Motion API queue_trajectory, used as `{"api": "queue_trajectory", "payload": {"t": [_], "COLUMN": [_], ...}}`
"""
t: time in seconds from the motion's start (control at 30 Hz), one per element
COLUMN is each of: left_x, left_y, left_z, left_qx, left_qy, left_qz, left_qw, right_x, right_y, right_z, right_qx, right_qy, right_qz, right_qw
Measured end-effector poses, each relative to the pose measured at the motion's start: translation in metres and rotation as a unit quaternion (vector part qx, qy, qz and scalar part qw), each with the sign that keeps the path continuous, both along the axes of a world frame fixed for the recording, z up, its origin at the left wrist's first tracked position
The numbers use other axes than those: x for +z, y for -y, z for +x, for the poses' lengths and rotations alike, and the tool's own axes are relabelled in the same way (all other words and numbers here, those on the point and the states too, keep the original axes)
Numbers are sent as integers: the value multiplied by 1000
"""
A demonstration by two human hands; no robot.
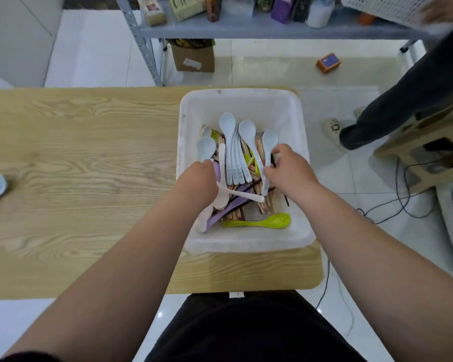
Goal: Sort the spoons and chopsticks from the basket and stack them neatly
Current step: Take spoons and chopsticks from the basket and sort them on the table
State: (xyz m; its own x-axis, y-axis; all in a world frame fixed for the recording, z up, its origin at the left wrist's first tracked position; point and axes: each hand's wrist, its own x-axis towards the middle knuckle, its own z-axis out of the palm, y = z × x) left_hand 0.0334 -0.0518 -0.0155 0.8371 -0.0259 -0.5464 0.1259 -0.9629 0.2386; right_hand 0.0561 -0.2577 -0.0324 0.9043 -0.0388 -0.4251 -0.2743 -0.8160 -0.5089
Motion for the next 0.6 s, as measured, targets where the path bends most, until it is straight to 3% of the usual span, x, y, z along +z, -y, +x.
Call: {"api": "queue_trajectory", "payload": {"t": [0.1, 0.23, 0.6], "left_x": [-12, -33, -33], "left_y": [10, 14, 13], "left_z": [13, 20, 28], "left_qx": [-31, 9, 54], "left_qy": [3, 1, -47], "left_qz": [80, 100, 86], "left_qw": [996, 995, 994], "right_x": [-13, -26, -26], "right_y": [-1, -14, -18], "right_z": [25, 35, 35], "right_qx": [57, 123, 85], "right_qy": [-37, -52, -58], "right_qz": [-92, -147, -117], "right_qw": [993, 980, 988]}}
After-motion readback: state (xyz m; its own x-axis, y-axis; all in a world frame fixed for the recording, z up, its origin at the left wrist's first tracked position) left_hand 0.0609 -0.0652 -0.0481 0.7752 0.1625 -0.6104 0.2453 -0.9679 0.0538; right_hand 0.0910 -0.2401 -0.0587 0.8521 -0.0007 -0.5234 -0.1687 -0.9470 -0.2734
